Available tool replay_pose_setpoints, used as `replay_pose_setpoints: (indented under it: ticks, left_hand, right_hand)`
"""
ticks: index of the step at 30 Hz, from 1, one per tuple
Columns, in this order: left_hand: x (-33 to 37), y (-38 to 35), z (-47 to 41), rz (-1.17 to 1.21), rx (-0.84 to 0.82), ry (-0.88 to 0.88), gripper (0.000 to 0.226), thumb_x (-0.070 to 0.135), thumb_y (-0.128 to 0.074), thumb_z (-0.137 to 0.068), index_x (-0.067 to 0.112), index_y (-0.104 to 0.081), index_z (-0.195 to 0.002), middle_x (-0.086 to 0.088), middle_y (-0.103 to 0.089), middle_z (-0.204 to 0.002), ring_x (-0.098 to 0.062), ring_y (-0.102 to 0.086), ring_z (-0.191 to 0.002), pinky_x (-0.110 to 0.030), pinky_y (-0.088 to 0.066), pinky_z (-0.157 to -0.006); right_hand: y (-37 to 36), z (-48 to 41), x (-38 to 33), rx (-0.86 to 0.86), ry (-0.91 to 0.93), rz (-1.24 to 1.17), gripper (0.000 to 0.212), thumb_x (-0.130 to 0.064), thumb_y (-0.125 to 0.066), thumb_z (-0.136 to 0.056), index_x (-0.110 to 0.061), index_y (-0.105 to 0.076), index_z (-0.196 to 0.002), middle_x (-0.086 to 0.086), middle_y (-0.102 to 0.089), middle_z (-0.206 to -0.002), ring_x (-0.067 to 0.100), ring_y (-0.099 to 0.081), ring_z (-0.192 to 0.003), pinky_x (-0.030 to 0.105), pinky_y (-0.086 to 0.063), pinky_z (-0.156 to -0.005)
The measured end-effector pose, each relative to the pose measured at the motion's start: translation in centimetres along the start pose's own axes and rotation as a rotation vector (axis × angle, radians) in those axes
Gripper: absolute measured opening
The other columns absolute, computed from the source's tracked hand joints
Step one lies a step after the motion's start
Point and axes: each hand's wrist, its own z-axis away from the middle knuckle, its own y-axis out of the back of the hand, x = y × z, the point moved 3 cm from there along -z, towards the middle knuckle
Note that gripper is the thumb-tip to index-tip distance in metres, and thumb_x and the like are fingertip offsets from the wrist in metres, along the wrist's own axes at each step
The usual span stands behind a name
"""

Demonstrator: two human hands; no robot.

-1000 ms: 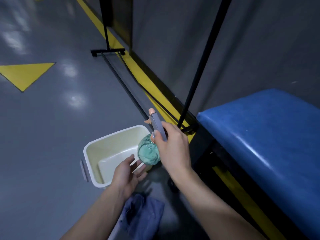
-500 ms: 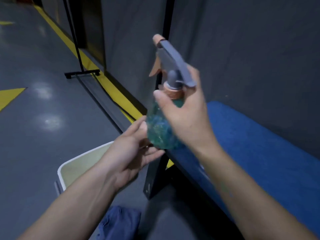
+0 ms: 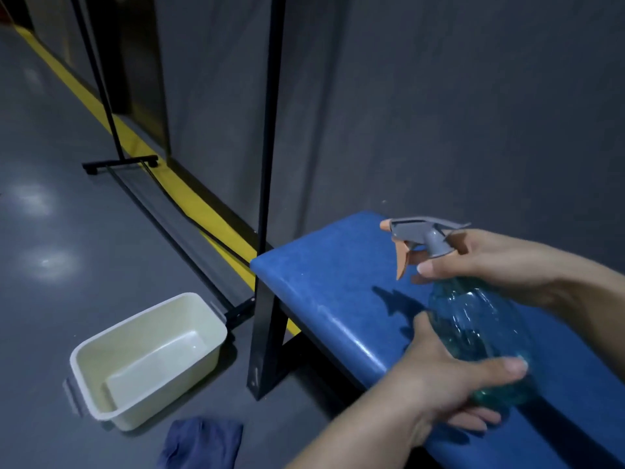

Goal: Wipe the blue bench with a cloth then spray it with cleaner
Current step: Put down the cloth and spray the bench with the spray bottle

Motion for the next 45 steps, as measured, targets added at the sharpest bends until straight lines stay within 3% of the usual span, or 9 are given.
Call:
replay_pose_setpoints:
  ticks: [4,11,16,20,23,28,31,36,45]
  left_hand:
    - [-0.6,-1.7,-0.3,0.013,-0.018,0.022,0.057,0.031,-0.071,-0.080,0.031,-0.033,-0.122,0.004,-0.064,-0.105,-0.010,-0.058,-0.055,-0.015,-0.052,-0.051]
    - [0.1,-1.2,-1.9,-0.008,-0.045,0.036,0.044,0.018,-0.069,-0.083,0.026,-0.044,-0.118,0.013,-0.062,-0.102,-0.008,-0.062,-0.083,-0.023,-0.052,-0.073]
    - [0.9,-0.7,-2.9,0.069,-0.139,0.127,0.025,0.004,-0.064,-0.085,0.028,-0.059,-0.081,0.016,-0.068,-0.066,0.001,-0.064,-0.060,-0.016,-0.054,-0.062]
    - [1.0,-0.3,-3.7,0.104,-0.123,0.128,0.033,0.001,-0.064,-0.084,0.027,-0.052,-0.099,0.012,-0.067,-0.075,0.002,-0.064,-0.056,-0.015,-0.055,-0.056]
    - [0.9,-0.6,-3.6,0.095,-0.078,0.109,0.032,0.001,-0.065,-0.084,0.027,-0.050,-0.095,0.012,-0.065,-0.078,-0.001,-0.064,-0.059,-0.015,-0.054,-0.057]
    - [0.0,-2.3,-2.4,0.058,0.010,0.095,0.047,0.013,-0.067,-0.084,0.022,-0.048,-0.126,0.007,-0.067,-0.118,-0.008,-0.065,-0.091,-0.014,-0.051,-0.060]
    - [-0.7,-3.3,-1.8,0.058,0.064,0.077,0.055,0.017,-0.068,-0.083,0.026,-0.043,-0.132,0.012,-0.063,-0.128,-0.011,-0.062,-0.111,-0.014,-0.049,-0.067]
    - [-1.4,-3.9,-2.1,0.032,0.084,0.079,0.065,0.021,-0.071,-0.079,0.029,-0.036,-0.133,0.011,-0.052,-0.135,-0.012,-0.057,-0.118,-0.015,-0.051,-0.066]
    - [-1.6,-4.2,-2.4,-0.034,0.025,0.097,0.053,0.009,-0.064,-0.085,0.021,-0.040,-0.130,0.006,-0.062,-0.123,-0.010,-0.062,-0.105,-0.016,-0.050,-0.067]
  right_hand:
    - [0.4,0.2,0.7,-0.075,-0.113,0.091,0.082,-0.060,-0.079,-0.052,-0.012,-0.063,-0.117,-0.014,-0.071,-0.101,0.020,-0.066,-0.108,0.041,-0.048,-0.101]
    - [0.4,-1.0,1.3,0.126,-0.187,0.051,0.027,-0.021,-0.058,-0.090,-0.028,-0.060,-0.115,0.006,-0.068,-0.084,0.023,-0.070,-0.088,0.019,-0.048,-0.065]
    - [1.1,-1.9,1.6,0.310,-0.231,0.140,0.014,-0.015,-0.055,-0.090,-0.013,-0.063,-0.079,0.012,-0.066,-0.070,0.026,-0.062,-0.066,0.028,-0.047,-0.060]
    - [2.0,-2.1,2.2,0.385,-0.272,0.160,0.026,-0.016,-0.055,-0.088,-0.004,-0.062,-0.066,0.003,-0.067,-0.055,0.023,-0.065,-0.069,0.026,-0.046,-0.065]
    - [2.1,-1.8,2.2,0.348,-0.254,0.063,0.019,-0.011,-0.056,-0.087,-0.002,-0.065,-0.100,0.012,-0.074,-0.083,0.026,-0.070,-0.086,0.027,-0.047,-0.070]
    - [0.7,-1.2,2.3,0.104,-0.251,0.022,0.027,-0.011,-0.054,-0.090,-0.029,-0.061,-0.108,0.007,-0.069,-0.072,0.026,-0.066,-0.075,0.024,-0.049,-0.058]
    - [-0.1,-0.7,2.6,0.039,-0.251,0.060,0.028,-0.010,-0.052,-0.091,-0.022,-0.060,-0.115,0.006,-0.062,-0.061,0.027,-0.061,-0.064,0.023,-0.049,-0.051]
    - [0.1,0.1,2.6,-0.026,-0.236,0.068,0.025,-0.014,-0.056,-0.090,-0.026,-0.063,-0.110,0.004,-0.071,-0.074,0.023,-0.067,-0.078,0.042,-0.053,-0.080]
    - [1.0,1.4,3.5,0.192,-0.187,0.048,0.028,-0.011,-0.053,-0.090,-0.034,-0.062,-0.103,0.000,-0.066,-0.059,0.020,-0.062,-0.060,0.018,-0.047,-0.048]
